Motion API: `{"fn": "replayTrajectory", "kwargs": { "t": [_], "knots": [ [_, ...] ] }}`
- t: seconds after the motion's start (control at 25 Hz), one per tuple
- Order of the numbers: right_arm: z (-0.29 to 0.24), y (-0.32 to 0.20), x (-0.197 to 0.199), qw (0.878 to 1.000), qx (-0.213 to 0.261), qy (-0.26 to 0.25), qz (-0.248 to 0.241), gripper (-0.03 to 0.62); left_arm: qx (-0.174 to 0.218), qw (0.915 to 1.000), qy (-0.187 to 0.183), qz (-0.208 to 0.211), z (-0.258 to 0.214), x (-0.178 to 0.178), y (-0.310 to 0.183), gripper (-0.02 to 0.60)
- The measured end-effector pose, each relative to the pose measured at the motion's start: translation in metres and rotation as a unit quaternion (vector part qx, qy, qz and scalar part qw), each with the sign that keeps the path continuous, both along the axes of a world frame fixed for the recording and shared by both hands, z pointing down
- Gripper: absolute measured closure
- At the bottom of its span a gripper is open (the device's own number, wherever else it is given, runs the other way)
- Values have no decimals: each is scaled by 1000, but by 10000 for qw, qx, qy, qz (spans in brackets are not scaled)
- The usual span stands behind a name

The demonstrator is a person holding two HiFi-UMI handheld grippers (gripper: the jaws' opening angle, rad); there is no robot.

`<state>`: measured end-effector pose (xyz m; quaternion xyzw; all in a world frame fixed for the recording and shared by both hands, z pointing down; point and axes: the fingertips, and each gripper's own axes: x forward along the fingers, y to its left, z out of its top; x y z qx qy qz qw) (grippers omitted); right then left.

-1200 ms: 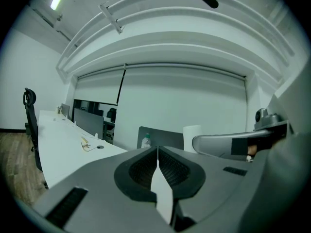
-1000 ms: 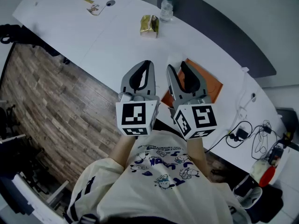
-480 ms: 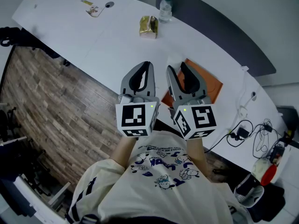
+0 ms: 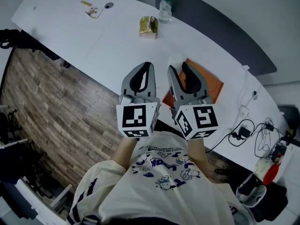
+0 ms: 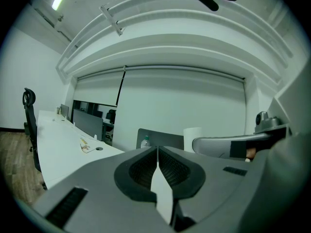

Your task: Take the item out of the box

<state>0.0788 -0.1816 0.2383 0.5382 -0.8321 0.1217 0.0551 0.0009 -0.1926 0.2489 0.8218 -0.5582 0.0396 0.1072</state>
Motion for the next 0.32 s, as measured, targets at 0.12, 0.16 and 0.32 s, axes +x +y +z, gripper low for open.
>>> {"fn": "replayTrajectory", "kwargs": {
  "t": [0.12,0.16,0.32],
  "knots": [
    [0,0,1,10000,-1,1,19,427,3,10000,3,7,0,0,1,558],
    [-1,0,1,10000,1,2,22,427,6,10000,6,14,0,0,1,558],
    [-2,-2,2,10000,19,8,48,427,20,10000,20,57,-1,1,1,558]
  ]
}}
